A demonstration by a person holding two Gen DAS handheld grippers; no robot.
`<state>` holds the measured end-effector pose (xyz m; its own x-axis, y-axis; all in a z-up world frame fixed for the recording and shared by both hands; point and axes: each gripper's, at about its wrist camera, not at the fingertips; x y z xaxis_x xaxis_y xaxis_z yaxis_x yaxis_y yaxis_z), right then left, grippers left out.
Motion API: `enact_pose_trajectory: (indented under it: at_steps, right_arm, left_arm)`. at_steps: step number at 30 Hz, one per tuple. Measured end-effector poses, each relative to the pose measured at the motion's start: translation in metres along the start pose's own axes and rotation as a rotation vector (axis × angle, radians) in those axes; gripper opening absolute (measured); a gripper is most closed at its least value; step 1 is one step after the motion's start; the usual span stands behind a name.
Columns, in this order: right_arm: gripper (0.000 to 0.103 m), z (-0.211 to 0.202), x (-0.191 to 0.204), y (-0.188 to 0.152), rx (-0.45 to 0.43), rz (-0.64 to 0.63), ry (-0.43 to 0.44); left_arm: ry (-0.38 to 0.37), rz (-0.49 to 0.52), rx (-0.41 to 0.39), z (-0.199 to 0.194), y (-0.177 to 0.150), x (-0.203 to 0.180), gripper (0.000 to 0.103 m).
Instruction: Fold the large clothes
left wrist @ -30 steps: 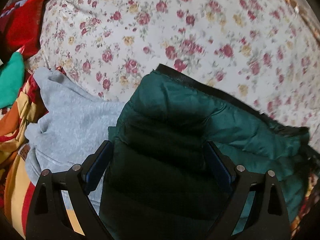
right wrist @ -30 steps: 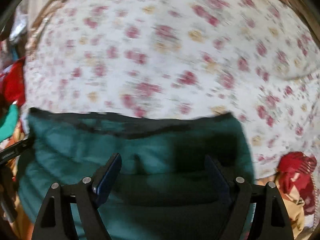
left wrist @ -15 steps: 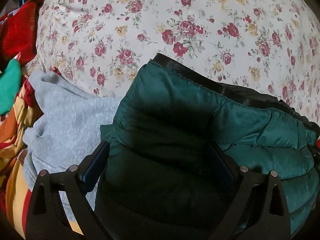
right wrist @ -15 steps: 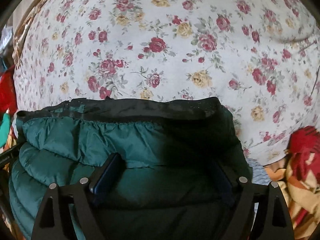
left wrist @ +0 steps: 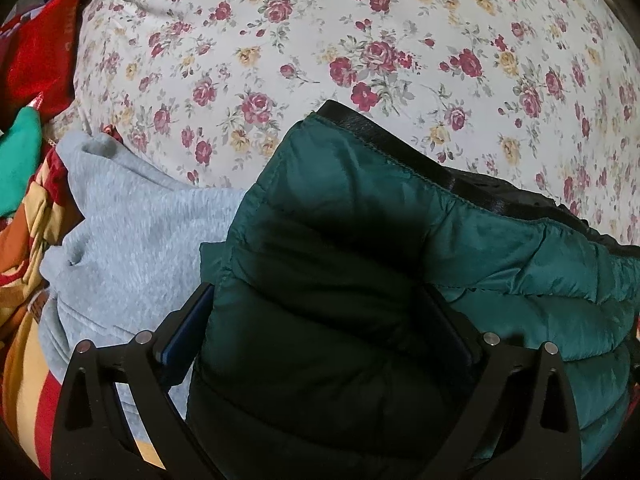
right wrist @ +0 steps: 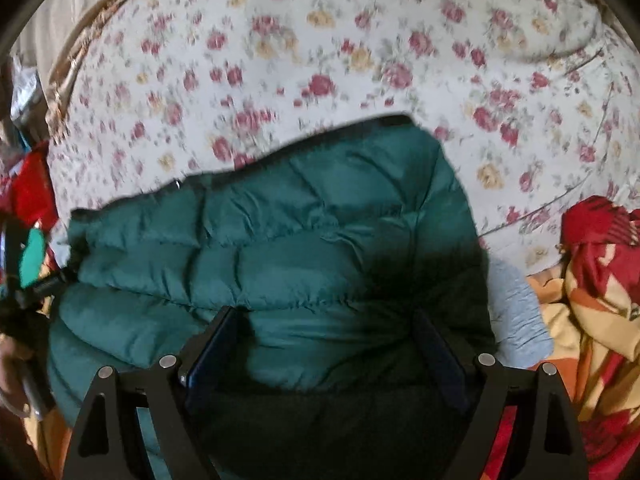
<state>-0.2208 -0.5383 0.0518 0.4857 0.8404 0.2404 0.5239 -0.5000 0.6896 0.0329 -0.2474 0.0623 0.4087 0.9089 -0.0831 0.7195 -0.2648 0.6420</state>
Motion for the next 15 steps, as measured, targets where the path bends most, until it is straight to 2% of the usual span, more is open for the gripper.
enact_pose_trajectory:
  at_steps: [5,10,15]
  right_arm:
    - [0.091,0.001,0.007,0.003,0.002,-0.009,-0.022]
    - [0.091,-0.036,0.004,0.0,-0.049,0.03,0.016]
    - [0.091,-0.059,0.004,-0.008,-0.035,0.045,0.034]
  left_arm:
    - [-0.001,-0.01,0.008,-0.006,-0.001,0.003,0.099]
    - [-0.038,-0.036,0.023,-0.032,-0.008,0.015,0.099]
    - [-0.052,-0.02,-0.003,-0.061,-0.02,0.022,0.099]
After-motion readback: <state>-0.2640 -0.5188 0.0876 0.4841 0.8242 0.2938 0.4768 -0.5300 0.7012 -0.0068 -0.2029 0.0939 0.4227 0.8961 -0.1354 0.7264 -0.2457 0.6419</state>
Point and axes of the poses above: each gripper's, at about its wrist camera, not at the fingertips, and z roughly the way its jaws point, x to its left, y to its top, and after that the axes turned 1 degree about z, right-handed
